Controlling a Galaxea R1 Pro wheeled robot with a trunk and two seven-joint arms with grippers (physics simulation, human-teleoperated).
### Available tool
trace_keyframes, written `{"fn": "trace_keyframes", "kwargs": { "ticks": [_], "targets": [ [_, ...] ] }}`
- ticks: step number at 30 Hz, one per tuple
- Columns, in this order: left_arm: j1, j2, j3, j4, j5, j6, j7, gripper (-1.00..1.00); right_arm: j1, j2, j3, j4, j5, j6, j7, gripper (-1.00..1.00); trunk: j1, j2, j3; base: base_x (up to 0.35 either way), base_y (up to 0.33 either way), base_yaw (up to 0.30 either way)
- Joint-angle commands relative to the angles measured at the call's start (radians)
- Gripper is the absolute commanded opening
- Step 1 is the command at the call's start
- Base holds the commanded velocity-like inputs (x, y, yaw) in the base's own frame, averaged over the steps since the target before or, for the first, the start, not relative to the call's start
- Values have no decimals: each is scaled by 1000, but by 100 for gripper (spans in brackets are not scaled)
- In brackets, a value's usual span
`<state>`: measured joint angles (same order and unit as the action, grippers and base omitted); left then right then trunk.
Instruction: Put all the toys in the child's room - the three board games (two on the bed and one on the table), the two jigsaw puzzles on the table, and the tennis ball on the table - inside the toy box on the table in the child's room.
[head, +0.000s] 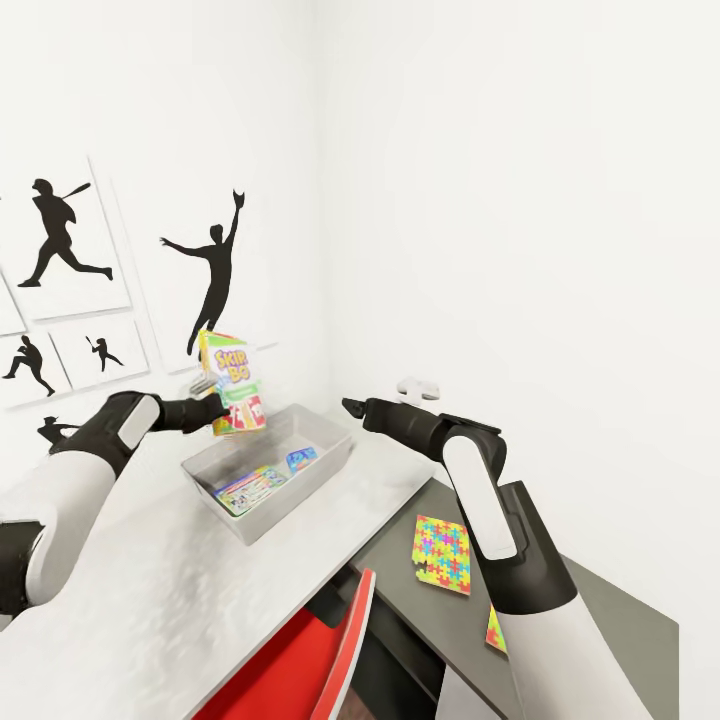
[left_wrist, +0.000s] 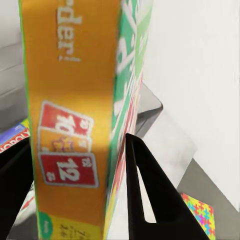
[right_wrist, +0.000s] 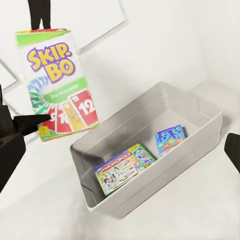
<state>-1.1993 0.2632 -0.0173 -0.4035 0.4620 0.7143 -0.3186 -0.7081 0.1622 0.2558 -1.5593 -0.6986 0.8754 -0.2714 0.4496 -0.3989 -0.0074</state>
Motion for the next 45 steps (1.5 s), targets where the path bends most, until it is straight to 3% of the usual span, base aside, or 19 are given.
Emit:
{"fn": "trace_keyframes", "kwargs": {
  "ticks": [1,6,9,14,17,22,26,31,33,42,45],
  "targets": [
    [1,-9,0,1,-1,-25,-1,-100,-1,0,0,-1,-10,2,-11,100,0,-1,-1,0,0,0],
    [9,-60,52,4,39,-76,-1,-100,-1,0,0,-1,-10,2,-11,100,0,-1,-1,0,0,0],
    [28,-81,119,7,94,-88,0,-100,-1,0,0,-1,-10,2,-11,100,0,-1,-1,0,0,0],
    [47,-91,188,29,150,-103,2,-100,-1,1,0,-1,-10,2,-11,100,0,-1,-1,0,0,0],
    [50,-92,222,76,165,-112,2,-100,-1,0,0,-1,-10,2,-11,100,0,-1,-1,0,0,0],
    [66,-117,271,97,217,-203,5,-100,-1,1,-1,-1,-10,2,-11,100,0,-1,-1,0,0,0],
    [81,-139,285,100,256,-240,48,-100,-1,2,-1,-1,-10,2,-11,100,0,-1,-1,0,0,0],
    [86,-149,307,100,357,-248,76,-100,-1,2,-2,-1,-10,2,-11,100,0,-1,-1,0,0,0],
    [87,-154,309,100,374,-251,79,-100,-1,2,-2,-1,-10,2,-11,100,0,-1,-1,0,0,0],
    [111,-192,313,99,395,-372,88,-100,-1,2,-4,-1,-10,2,-11,100,0,-1,-1,0,0,0],
    [114,-201,316,99,400,-380,132,-100,-1,1,-4,-1,-10,2,-11,100,0,-1,-1,0,0,0]
  ]
}}
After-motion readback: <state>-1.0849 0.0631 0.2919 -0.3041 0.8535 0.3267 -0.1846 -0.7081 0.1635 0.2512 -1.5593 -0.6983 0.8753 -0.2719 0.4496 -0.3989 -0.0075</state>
